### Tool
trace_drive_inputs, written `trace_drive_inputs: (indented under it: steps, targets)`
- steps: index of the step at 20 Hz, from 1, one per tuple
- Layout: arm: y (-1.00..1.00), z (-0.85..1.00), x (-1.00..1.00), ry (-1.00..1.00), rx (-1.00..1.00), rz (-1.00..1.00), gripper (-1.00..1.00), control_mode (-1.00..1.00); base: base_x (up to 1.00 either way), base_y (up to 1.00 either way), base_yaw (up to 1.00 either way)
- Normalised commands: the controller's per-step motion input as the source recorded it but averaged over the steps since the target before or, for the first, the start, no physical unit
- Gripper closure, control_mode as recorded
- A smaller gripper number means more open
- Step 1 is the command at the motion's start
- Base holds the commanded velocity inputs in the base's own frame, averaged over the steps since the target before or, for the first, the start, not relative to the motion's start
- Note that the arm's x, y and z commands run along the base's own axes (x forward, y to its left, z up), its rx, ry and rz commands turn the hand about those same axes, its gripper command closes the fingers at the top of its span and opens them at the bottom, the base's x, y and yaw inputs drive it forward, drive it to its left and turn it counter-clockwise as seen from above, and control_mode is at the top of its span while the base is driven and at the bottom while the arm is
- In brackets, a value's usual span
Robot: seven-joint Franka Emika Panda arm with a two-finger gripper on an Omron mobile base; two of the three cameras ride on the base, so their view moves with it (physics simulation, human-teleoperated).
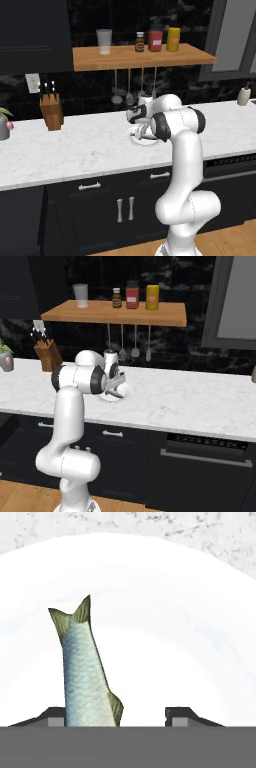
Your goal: Pick up the knife from the drawer and place it on the cutting board. Then place the meat from the plate to the cutting board.
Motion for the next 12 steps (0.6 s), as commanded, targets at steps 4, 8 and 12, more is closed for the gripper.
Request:
trace_drive_inputs:
  steps: [4,8,12]
  targets:
    - [0.0,-0.09,-0.48,0.0,0.0,-0.02,1.0,-1.0,0.0,0.0,0.0]
    - [0.0,0.0,-0.53,0.0,0.0,0.0,1.0,-1.0,0.0,0.0,0.0]
    - [0.0,0.12,-0.48,0.0,0.0,-0.03,1.0,-1.0,0.0,0.0,0.0]
